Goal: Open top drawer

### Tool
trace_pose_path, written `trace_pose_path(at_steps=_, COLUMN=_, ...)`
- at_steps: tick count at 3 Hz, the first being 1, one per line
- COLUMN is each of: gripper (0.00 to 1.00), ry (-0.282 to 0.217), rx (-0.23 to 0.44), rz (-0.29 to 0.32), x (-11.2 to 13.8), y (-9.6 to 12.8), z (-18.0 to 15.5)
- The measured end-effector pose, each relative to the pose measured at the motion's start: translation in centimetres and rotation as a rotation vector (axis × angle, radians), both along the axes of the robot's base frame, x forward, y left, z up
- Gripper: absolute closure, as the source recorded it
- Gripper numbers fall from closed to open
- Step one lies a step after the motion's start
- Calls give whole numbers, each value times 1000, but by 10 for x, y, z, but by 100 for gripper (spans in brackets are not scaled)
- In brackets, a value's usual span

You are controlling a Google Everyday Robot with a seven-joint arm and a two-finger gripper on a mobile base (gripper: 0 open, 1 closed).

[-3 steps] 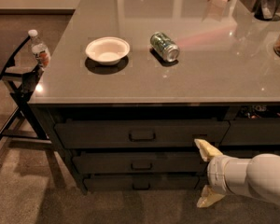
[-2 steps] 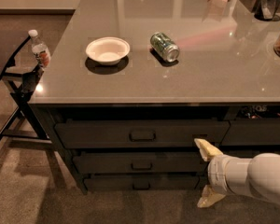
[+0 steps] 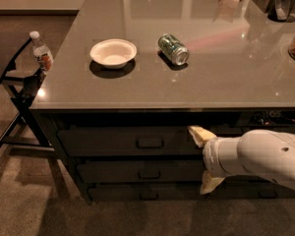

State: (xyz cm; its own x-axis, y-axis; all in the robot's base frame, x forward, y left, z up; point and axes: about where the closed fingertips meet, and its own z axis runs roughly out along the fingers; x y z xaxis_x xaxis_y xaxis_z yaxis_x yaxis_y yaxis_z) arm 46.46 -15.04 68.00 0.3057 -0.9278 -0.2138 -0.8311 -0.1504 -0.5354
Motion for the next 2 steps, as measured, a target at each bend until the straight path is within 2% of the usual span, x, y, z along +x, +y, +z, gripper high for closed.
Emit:
trace_pose_path(at_steps=1, gripper=0, ry=0, rx=1, rz=-1, x=0, y=0, z=0)
trace_pose_path(at_steps=2, gripper=0, ry=9, rx=-11, rz=23, x=50, y=8, z=-8)
